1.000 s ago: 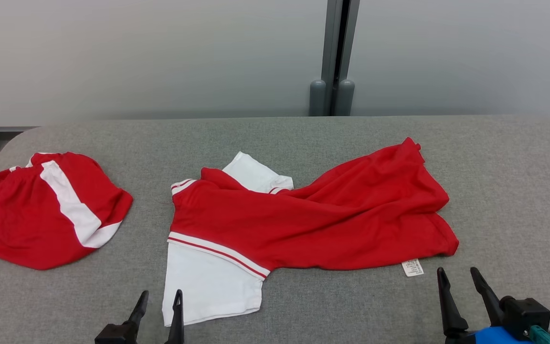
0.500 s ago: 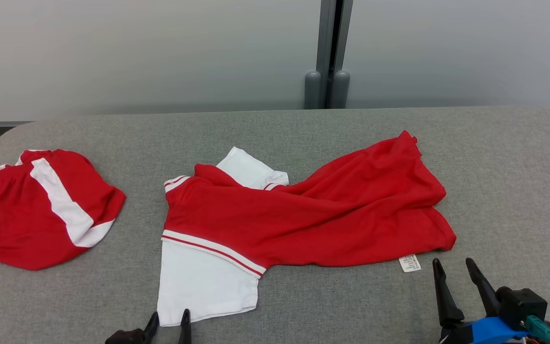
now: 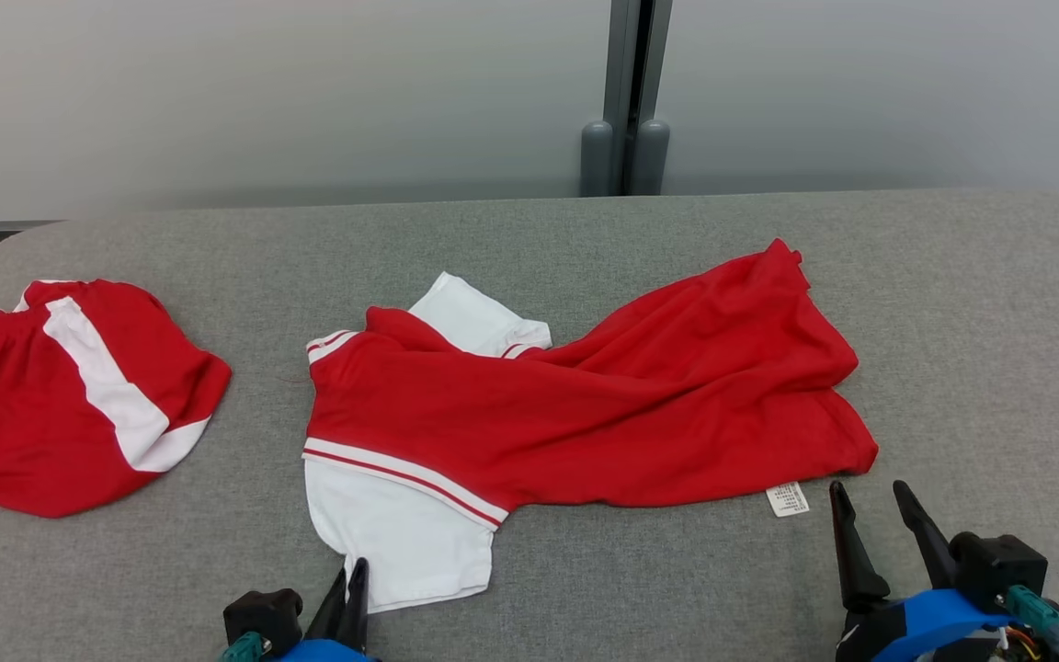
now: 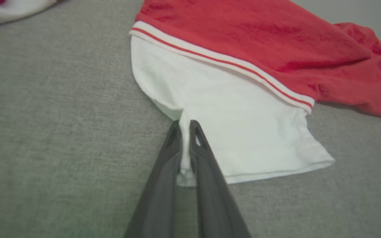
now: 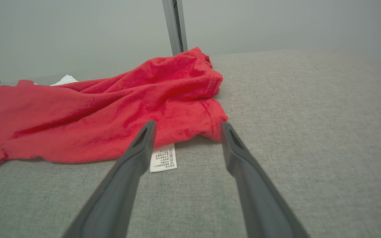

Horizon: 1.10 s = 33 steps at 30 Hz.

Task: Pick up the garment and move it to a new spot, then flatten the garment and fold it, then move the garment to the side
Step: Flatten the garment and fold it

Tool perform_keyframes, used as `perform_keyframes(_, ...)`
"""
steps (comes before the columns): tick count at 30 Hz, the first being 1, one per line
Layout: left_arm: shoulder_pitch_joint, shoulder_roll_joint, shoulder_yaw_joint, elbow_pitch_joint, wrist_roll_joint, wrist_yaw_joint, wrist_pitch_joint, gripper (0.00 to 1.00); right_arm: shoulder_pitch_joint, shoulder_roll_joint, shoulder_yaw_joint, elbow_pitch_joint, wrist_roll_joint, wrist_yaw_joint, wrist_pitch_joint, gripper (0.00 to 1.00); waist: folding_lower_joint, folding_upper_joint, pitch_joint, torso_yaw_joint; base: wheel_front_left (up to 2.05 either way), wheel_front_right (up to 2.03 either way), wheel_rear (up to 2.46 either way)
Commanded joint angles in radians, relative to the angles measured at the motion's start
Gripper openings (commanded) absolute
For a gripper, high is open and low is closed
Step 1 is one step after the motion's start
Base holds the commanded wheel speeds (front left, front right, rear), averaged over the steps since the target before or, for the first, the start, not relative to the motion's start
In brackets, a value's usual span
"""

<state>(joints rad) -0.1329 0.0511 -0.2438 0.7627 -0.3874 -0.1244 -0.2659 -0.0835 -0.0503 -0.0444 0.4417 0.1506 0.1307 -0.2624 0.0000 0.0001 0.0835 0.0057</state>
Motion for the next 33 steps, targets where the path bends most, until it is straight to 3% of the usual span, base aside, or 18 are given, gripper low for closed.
perform_keyframes(1, -0.015, -0.001, -0.004, -0.002, -0.003, -0.01, 0.003, 0.0, -0.016, 0.0, -0.004, 0.007, -0.006, 0.0, -0.003, 1.0, 0.0, -0.0001, 0.002, 0.001, 0.0, 0.0, 0.0)
perform_keyframes(21, -0.012, 0.0, -0.007, -0.184, 0.03, -0.006, 0.002, 0.0, -0.266, -0.051, -0.122, 0.401, -0.005, 0.0, -0.004, 1.0, 0.0, -0.0001, 0.057, 0.084, 0.0, 0.0, 0.0)
perform_keyframes(29, -0.007, 0.0, -0.019, -0.208, 0.031, -0.006, 0.002, 0.0, -0.289, -0.017, -0.096, 0.467, 0.07, 0.0, -0.001, 1.0, 0.0, -0.0001, 0.065, 0.095, 0.0, 0.0, 0.0)
perform_keyframes(30, -0.007, 0.0, -0.019, -0.21, 0.031, -0.006, 0.002, 0.0, -0.291, -0.014, -0.087, 0.466, 0.084, 0.0, -0.001, 0.64, 0.0, -0.0001, 0.066, 0.096, 0.0, 0.0, 0.0)
perform_keyframes(32, -0.009, 0.0, -0.021, -0.213, 0.031, -0.006, 0.001, 0.0, -0.293, -0.008, -0.067, 0.47, 0.11, 0.0, 0.0, 0.0, 0.0, -0.0001, 0.068, 0.096, 0.0, 0.0, 0.0)
perform_keyframes(33, -0.01, 0.0, -0.021, -0.214, 0.031, -0.006, 0.001, 0.0, -0.297, -0.006, -0.061, 0.463, 0.122, 0.0, 0.0, 0.0, 0.0, -0.0001, 0.068, 0.095, 0.0, 0.0, 0.0)
